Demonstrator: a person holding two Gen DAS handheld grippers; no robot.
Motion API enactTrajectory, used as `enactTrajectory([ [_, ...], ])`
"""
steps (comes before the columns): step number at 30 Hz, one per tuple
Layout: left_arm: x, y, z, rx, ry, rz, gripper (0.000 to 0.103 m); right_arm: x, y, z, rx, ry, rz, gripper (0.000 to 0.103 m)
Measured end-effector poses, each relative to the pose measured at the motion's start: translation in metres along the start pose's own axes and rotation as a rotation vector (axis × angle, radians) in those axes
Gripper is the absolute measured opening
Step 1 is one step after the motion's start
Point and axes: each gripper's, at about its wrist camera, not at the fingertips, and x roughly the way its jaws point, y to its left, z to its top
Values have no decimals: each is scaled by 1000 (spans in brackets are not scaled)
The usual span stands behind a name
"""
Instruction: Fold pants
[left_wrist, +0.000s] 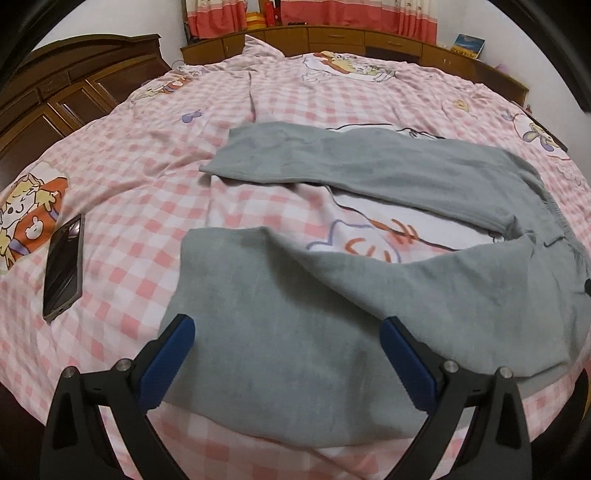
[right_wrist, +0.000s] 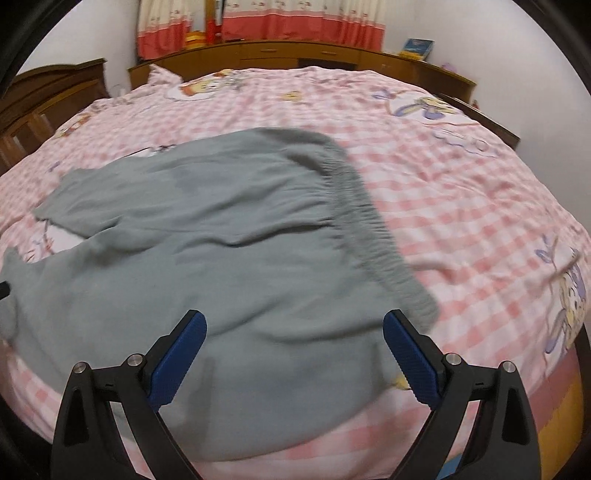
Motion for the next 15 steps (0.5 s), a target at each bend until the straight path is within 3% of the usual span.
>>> enactTrajectory([
  [8, 7, 5, 12, 2, -3, 40, 102, 13, -36, 7, 44, 50, -14, 98],
  [12, 7, 27, 3, -12, 22, 134, 102, 17, -44, 2, 56, 74, -25, 93],
  [15, 10, 45, -6, -29, 49, 161, 102, 13, -39, -1, 62, 74, 2, 93],
])
